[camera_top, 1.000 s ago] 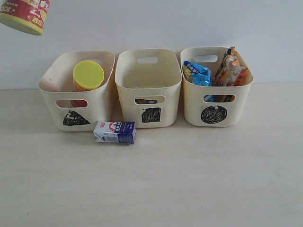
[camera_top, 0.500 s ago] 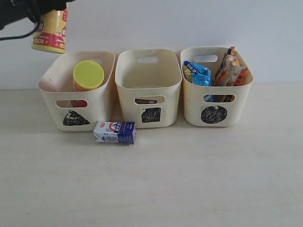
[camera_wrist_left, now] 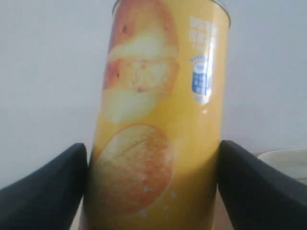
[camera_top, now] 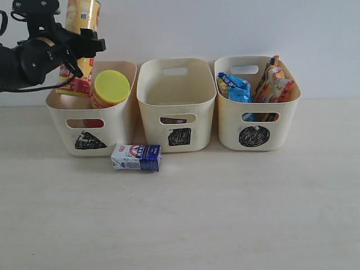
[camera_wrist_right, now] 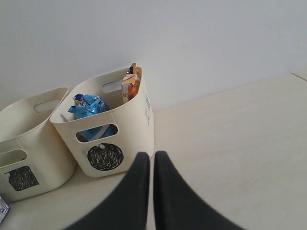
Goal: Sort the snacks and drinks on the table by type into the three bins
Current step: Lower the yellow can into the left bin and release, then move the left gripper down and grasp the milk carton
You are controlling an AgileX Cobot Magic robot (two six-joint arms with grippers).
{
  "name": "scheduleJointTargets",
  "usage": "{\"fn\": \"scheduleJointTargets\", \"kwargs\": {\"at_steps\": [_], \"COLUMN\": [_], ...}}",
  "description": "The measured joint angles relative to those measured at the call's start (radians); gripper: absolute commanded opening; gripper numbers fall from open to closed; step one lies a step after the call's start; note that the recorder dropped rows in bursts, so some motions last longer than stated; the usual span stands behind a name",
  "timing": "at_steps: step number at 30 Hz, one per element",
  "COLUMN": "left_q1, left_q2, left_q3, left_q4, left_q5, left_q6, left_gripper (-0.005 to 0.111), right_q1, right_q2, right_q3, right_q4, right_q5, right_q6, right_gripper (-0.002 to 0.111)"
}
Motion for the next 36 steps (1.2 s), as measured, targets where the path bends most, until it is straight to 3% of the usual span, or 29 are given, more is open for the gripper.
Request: {"fn": "scheduleJointTargets", "kwargs": {"at_steps": [1, 2, 10, 11, 13, 17, 28, 36], "left_q1": [0.0, 0.0, 0.001, 0.001, 0.001, 0.001, 0.001, 0.001], "left_q2": [0.002, 0.006, -0.041, -0.065, -0.125, -0.233, -0.441, -0.651], "left_q3": [0.0, 0.0, 0.0, 0.0, 0.0, 0.0, 0.0, 0.101], "left_q4": [0.0, 0.0, 0.0, 0.0, 0.0, 0.0, 0.0, -0.002], "left_q5": [0.0, 0.0, 0.069, 0.089, 0.138, 0.279, 0.721, 0.807], "left_q6": [0.0, 0.0, 0.087, 0.09, 0.093, 0.093, 0.093, 0.093], "left_gripper": [0.075, 0.077, 0.077, 0.073, 0.045, 0.005, 0.004, 0.004], "right_q1": [0.0, 0.0, 0.0, 0.0, 0.0, 0.0, 0.0, 0.0], "right_q2": [0.0, 0.0, 0.0, 0.0, 0.0, 0.0, 0.0, 0.0], "right_q3": [0.0, 0.0, 0.0, 0.0, 0.0, 0.0, 0.0, 0.0], "right_q4": [0.0, 0.0, 0.0, 0.0, 0.0, 0.0, 0.0, 0.0], "right_q5": [0.0, 0.0, 0.0, 0.0, 0.0, 0.0, 0.002, 0.006], "right_q6": [0.0, 0.0, 0.0, 0.0, 0.0, 0.0, 0.002, 0.003], "right_gripper": [0.0, 0.0, 0.0, 0.0, 0.0, 0.0, 0.0, 0.0]}}
